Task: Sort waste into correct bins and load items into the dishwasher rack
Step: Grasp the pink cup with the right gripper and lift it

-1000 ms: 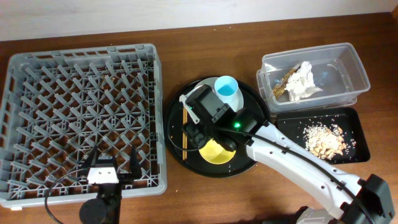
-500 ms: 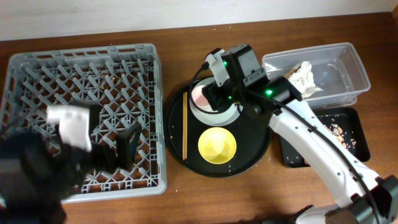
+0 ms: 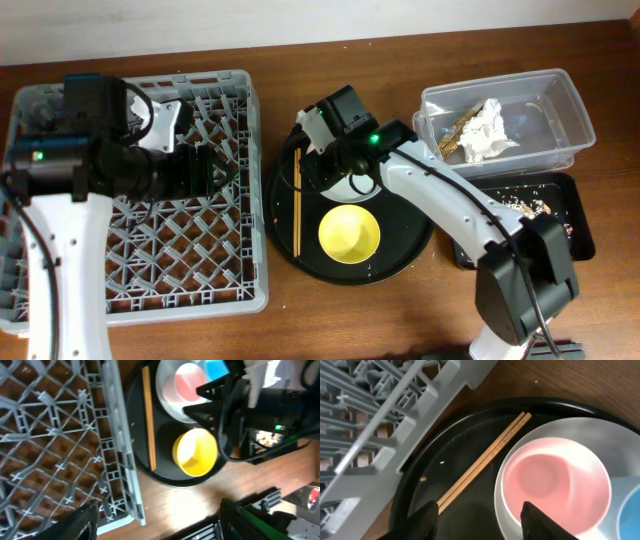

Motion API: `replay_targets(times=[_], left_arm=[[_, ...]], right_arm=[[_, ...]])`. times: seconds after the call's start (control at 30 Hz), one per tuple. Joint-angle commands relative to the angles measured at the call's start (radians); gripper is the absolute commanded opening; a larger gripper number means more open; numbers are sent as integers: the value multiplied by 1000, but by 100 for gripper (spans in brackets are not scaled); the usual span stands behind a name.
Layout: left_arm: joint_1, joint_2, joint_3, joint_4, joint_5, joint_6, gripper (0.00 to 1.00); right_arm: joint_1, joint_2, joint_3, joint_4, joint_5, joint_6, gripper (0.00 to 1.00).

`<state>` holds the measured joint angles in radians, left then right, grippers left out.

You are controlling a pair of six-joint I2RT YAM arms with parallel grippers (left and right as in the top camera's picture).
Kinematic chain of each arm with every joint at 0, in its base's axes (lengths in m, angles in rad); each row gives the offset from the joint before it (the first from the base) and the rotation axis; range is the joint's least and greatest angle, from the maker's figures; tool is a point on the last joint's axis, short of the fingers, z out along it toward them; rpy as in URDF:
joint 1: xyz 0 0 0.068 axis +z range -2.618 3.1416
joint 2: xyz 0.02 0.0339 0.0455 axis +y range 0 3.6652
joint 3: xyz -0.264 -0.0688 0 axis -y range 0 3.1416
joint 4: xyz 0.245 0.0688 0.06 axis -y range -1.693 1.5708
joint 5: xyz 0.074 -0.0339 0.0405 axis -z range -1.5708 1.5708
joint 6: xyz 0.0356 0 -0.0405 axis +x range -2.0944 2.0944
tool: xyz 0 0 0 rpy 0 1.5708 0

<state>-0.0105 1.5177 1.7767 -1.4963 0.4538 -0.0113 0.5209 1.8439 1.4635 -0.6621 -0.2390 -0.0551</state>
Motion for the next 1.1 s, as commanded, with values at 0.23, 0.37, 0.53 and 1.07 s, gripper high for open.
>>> replay_targets(times=[0.23,0.37,0.53,1.07], left_arm=[[-2,17,-75,61,-62,8,71],[-2,17,-106,86,-62,8,71],[-2,17,-114,92,-62,8,70],[-2,17,-114,82,-61,7,70]], right_arm=[[39,84,14,50,130,-27,43],[41,84,13,48,154,-27,37],[42,96,9,48,154,-27,35],[42,117,5,-11,154,-27,23]])
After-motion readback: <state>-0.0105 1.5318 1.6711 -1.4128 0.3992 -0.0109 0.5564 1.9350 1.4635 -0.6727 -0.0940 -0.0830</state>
